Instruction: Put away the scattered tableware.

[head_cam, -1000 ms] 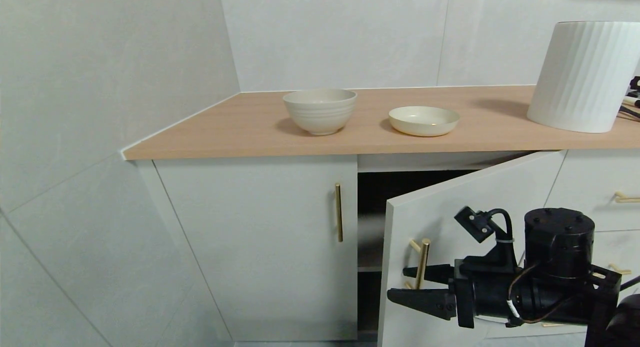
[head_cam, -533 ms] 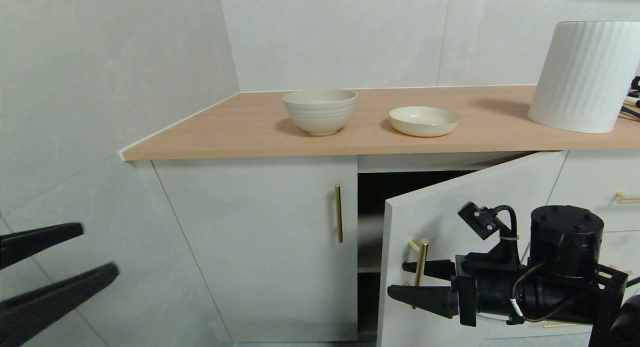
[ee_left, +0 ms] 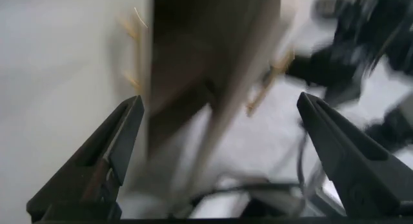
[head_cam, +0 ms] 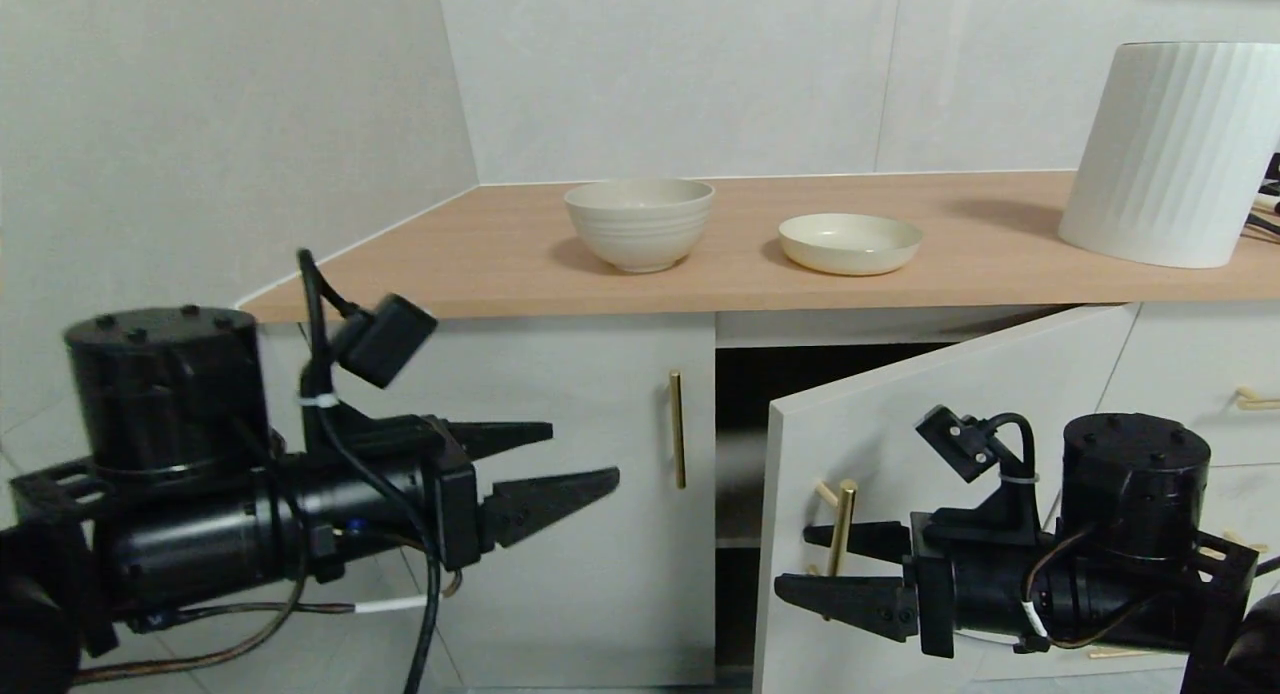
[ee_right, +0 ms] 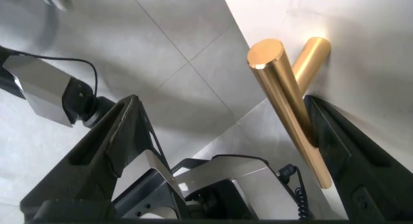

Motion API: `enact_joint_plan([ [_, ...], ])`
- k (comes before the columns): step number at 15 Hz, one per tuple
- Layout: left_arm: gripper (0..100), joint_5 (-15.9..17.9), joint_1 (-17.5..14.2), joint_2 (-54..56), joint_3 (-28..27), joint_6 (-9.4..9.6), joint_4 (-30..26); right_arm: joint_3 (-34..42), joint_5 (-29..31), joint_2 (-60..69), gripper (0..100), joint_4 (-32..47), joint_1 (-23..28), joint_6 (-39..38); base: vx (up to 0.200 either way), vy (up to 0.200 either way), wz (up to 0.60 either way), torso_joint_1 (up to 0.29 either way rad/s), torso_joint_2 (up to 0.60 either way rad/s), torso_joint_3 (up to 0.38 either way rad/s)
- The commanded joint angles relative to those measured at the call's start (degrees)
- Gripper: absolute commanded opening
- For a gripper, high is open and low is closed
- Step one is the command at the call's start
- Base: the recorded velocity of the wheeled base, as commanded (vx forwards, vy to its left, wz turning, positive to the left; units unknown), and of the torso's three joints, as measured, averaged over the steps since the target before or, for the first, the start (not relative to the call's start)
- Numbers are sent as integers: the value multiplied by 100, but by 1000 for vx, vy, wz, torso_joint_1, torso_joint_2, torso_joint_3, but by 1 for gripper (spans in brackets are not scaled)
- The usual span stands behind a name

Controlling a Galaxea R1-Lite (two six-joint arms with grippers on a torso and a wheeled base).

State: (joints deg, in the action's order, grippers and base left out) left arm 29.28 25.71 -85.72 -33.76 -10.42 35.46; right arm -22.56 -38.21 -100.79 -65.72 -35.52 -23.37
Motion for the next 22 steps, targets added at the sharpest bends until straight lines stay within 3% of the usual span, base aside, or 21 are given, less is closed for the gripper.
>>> enact_joint_plan([
  [1,100,-116,268,-542,308,-12,286,-2,15,-46,100,24,10,-1,0,0,0,0,0,0],
  [4,100,-432,514,-1139,343,-48,1050,6,15,-178,100,15,10,8,0,0,0,0,0,0],
  [5,0,-538,575,-1227,335,-48,1121,6,15,-178,100,15,10,8,0,0,0,0,0,0],
  [9,0,-713,778,-1614,168,-56,1798,6,6,-222,100,15,10,8,0,0,0,0,0,0],
  [13,0,-520,786,-2625,-404,-469,2879,15,6,-204,100,15,10,8,0,0,0,0,0,0],
  [16,0,86,778,-3126,-623,-663,3019,50,6,-186,100,24,10,8,0,0,0,0,0,0],
  [18,0,122,804,-3354,-870,-654,3072,50,6,-169,100,24,19,8,0,0,0,0,0,0],
  [22,0,78,1156,-3618,-993,-663,3336,59,15,-213,100,24,37,8,0,0,0,0,0,0],
])
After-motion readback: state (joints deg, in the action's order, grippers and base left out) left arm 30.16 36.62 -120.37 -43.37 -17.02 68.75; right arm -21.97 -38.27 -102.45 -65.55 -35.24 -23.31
